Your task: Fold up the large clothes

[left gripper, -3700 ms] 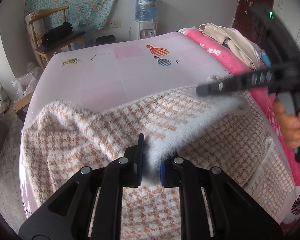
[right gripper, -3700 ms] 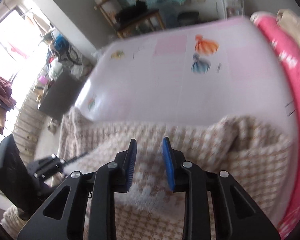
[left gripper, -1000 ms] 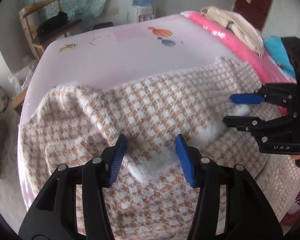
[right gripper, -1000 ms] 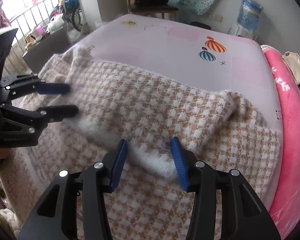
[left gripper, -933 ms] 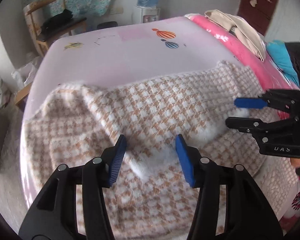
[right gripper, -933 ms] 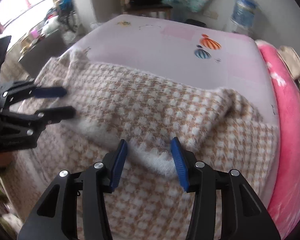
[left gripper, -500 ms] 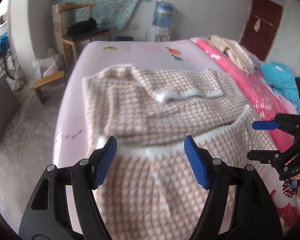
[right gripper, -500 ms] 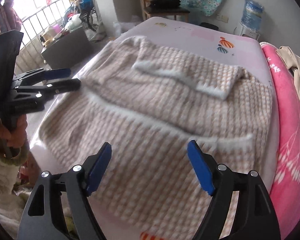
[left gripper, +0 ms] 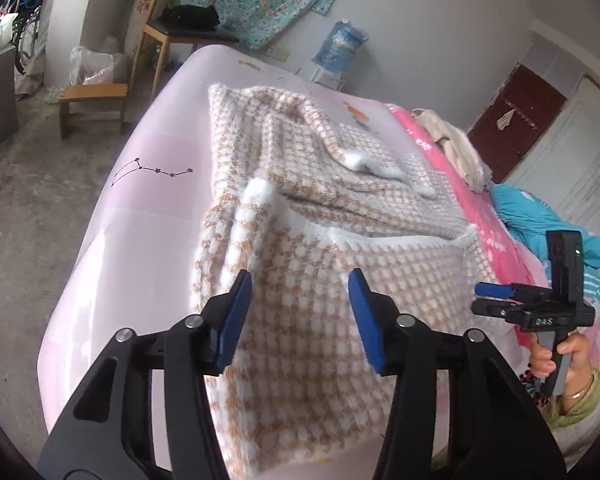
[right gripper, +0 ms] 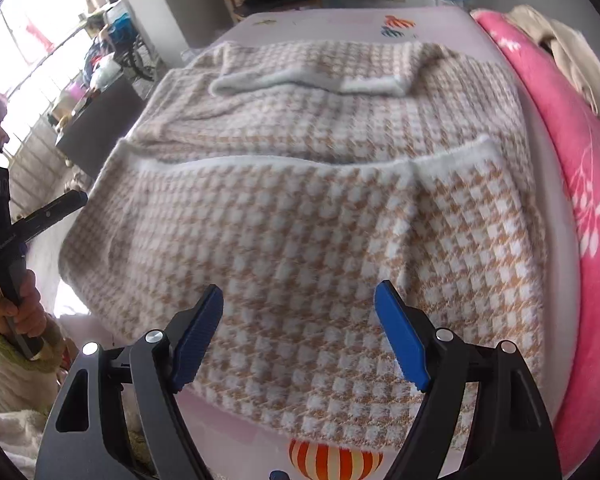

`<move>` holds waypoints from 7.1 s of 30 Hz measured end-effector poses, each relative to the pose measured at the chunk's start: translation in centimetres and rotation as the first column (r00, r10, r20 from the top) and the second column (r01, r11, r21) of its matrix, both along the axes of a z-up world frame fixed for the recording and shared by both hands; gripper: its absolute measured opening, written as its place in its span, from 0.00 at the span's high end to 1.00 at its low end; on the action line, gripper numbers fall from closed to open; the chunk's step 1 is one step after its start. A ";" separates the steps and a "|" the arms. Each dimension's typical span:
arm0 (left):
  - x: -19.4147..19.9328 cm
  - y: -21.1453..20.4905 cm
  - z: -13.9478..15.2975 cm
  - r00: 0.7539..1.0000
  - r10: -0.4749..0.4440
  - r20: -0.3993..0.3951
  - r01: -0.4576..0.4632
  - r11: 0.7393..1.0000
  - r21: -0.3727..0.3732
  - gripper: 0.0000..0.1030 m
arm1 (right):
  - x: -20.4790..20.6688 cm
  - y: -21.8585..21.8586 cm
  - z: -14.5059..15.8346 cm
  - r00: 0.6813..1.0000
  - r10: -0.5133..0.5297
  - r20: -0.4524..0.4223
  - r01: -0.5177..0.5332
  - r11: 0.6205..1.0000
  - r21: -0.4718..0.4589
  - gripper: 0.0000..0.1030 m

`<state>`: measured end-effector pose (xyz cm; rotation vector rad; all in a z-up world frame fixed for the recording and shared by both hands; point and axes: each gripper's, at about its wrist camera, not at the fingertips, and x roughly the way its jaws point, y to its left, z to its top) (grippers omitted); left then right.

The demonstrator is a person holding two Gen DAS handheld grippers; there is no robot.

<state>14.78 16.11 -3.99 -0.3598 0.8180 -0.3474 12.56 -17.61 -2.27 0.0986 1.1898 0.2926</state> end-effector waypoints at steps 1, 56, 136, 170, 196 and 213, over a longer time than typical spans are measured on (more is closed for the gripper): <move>0.5 -0.1 -0.2 1.000 -0.001 -0.014 0.001 1.000 0.000 0.58 | 0.0 -0.1 -0.2 1.000 -0.002 -0.004 0.002 1.000 0.008 0.26; 2.5 -2.2 -0.3 0.985 0.013 -0.172 0.021 0.981 0.194 0.52 | 3.1 1.8 -1.6 0.995 0.047 -0.083 -0.048 0.999 -0.016 0.26; 3.2 -3.2 -1.3 0.983 0.157 -0.099 -0.120 0.944 0.307 0.73 | 0.2 -9.8 -0.2 0.986 -0.114 0.125 0.128 0.986 -0.111 0.81; 3.0 -4.1 -1.4 0.977 0.187 -0.103 -0.137 0.919 0.371 0.72 | 3.4 -9.0 -1.3 0.999 0.016 0.049 -0.014 0.998 -0.057 0.61; 2.1 -6.5 -0.9 0.981 0.182 -0.068 -0.123 0.852 0.508 0.73 | 1.7 -5.0 -0.2 0.991 0.037 0.126 0.012 0.929 -0.370 0.92; -2.2 -5.0 4.9 0.977 0.153 0.151 -0.203 0.882 0.425 0.93 | -3.1 -4.4 8.0 0.927 -0.026 0.374 0.159 0.931 -0.328 0.93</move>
